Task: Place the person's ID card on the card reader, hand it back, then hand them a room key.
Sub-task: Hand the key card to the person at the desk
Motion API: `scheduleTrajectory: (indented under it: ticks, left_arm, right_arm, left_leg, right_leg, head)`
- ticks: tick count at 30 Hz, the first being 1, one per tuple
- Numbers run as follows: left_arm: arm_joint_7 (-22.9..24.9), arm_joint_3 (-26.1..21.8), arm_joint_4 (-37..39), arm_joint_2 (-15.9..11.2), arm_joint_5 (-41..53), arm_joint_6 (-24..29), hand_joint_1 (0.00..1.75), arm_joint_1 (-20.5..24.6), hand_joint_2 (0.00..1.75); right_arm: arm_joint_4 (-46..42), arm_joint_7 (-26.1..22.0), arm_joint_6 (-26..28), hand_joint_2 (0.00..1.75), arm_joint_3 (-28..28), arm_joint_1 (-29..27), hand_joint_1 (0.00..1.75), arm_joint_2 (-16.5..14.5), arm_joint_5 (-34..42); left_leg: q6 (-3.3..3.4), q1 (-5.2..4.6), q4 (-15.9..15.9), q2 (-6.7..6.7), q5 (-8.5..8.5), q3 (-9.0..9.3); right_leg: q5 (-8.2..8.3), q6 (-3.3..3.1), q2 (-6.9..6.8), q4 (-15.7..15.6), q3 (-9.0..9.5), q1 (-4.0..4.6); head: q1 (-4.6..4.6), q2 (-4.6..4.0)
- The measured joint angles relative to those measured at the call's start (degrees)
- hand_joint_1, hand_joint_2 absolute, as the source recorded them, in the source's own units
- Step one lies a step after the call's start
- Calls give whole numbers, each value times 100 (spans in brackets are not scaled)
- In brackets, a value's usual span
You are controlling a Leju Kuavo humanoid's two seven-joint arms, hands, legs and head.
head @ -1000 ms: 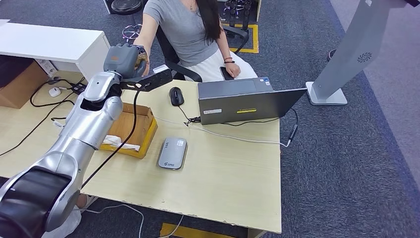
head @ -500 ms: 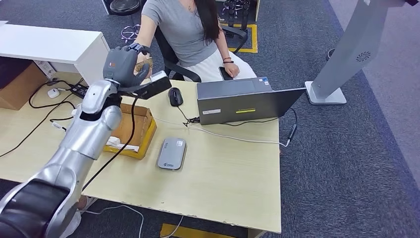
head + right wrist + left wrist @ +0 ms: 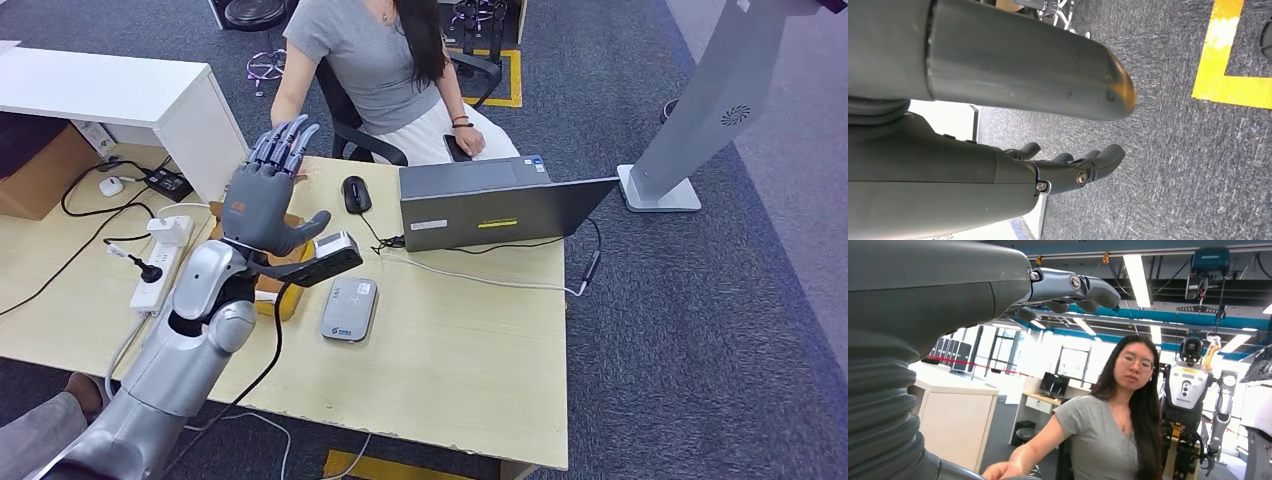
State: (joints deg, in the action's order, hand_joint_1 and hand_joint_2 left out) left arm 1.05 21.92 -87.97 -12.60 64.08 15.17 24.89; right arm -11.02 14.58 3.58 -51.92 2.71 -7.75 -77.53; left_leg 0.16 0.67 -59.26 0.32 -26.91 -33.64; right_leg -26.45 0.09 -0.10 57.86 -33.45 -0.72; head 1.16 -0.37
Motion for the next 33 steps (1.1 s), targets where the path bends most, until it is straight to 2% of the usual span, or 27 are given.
scheduleTrajectory:
  ticks: [24,33]
  left_arm:
    - [-9,0,-126,-3,13,-20,0,-35,175]
    - [-56,-2,-612,-161,10,52,0,-660,175]
  right_arm:
    - [0,-20,-5,0,-3,1,0,3,5]
    - [0,-27,9,0,-60,-6,0,3,74]
  left_leg:
    - [0,-1,0,0,2,0]
    - [0,-1,0,-2,1,-2]
  right_leg:
    - [2,0,1,1,1,0]
    - [0,1,-2,1,-2,0]
  head:
    - [-1,0]
    - [0,0]
